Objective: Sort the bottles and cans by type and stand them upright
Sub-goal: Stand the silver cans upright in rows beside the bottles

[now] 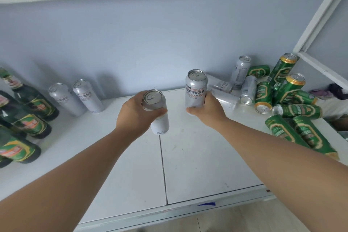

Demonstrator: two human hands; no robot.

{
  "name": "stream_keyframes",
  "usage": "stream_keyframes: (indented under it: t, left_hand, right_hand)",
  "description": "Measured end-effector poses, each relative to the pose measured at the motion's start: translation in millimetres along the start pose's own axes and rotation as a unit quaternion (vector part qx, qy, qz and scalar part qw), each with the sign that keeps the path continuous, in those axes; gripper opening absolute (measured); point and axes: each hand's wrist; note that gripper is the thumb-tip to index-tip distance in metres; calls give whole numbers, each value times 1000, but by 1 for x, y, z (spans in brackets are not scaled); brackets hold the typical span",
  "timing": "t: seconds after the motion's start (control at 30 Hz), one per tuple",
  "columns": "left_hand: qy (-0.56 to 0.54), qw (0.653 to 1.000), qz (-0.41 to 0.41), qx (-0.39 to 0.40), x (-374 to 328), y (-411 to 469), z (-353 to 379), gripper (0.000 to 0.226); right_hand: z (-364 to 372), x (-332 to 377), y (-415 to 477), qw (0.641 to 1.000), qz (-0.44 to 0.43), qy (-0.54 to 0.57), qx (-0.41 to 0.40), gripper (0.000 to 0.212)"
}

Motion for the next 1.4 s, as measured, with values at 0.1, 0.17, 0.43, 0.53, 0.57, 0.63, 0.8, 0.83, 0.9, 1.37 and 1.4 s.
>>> stream_keyframes:
  t: [0.1,0.17,0.43,0.53,0.57,0.63,0.8,0.83,0.9,1.37,1.4]
  left_hand:
    - [3,1000,-4,-10,20,2,-40,49]
    - [2,1000,-6,-15,35,2,-68,49]
    - [13,998,-23,-48,93,5,-176,52]
    - [5,997,-30,-65,111,7,-203,46]
    - [0,997,-31,-70,116,7,-210,47]
    - [-8,996,-36,-79,127,7,-223,48]
    - [-34,994,-54,-90,153,11,-241,47]
    - [-37,993,-58,-94,157,13,-243,48]
    - [-41,992,-63,-101,166,17,-247,48]
    - [-46,988,-100,-110,203,67,-265,47]
    - [-48,987,-100,-114,204,70,-265,46]
  right_hand:
    - [31,37,-7,1000,-3,11,11,63]
    - [54,61,-12,1000,-7,17,20,62]
    - [140,154,-34,997,-36,29,54,57]
    - [165,178,-39,996,-43,40,67,58]
    - [173,184,-41,995,-45,43,73,59]
    - [188,195,-43,994,-47,41,84,61]
    - [213,217,-42,993,-55,30,104,53]
    - [218,220,-41,992,-57,29,108,53]
    - [225,226,-39,990,-63,27,120,51]
    - [282,244,1,978,-72,10,196,56]
    - [285,244,4,978,-70,10,198,56]
Point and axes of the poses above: each hand's wrist, its own y-axis towards the middle knuckle, its own z-axis out of the palm, x = y × z, and after that the axes turned 11 degrees about -y, right-handed
